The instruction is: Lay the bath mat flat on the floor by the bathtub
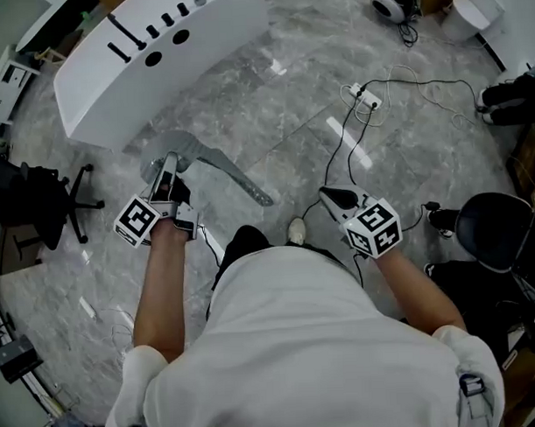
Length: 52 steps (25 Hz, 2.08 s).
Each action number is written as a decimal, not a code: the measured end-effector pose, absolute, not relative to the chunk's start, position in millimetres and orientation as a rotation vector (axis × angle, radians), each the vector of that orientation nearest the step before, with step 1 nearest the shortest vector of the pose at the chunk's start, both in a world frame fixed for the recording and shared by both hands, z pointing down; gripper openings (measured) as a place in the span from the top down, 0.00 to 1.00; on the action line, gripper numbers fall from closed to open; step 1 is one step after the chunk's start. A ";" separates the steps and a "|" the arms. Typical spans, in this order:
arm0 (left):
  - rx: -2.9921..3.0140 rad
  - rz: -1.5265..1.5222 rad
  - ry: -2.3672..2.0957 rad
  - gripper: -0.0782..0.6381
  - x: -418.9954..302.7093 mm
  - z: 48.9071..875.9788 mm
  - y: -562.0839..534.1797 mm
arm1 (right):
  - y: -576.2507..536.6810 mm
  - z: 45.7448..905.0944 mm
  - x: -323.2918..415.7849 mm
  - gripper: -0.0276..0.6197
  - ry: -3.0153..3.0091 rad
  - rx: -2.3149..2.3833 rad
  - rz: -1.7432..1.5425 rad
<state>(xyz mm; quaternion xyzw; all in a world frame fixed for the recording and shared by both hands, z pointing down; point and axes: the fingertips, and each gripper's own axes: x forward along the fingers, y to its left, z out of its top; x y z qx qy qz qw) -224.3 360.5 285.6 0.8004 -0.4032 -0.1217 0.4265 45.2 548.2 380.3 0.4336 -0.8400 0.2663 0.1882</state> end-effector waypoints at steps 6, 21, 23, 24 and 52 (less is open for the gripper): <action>1.993 -0.283 -0.952 0.82 -147.6 287.7 302.4 | 512.3 382.2 84.1 0.85 -2.363 1.293 0.805; 1.951 -0.237 -0.751 0.82 23.0 313.3 120.1 | 344.9 392.3 179.3 0.88 -2.234 1.423 0.952; 1.956 -0.215 -0.738 0.82 38.6 312.8 93.2 | 308.4 384.9 182.6 0.88 -2.254 1.434 0.943; 1.962 -0.208 -0.739 0.82 46.7 312.0 78.6 | 290.4 380.8 184.5 0.88 -2.268 1.436 0.933; 1.889 -0.183 -0.912 0.82 321.8 437.8 -395.1 | -84.6 478.3 376.3 0.89 -2.318 1.059 1.213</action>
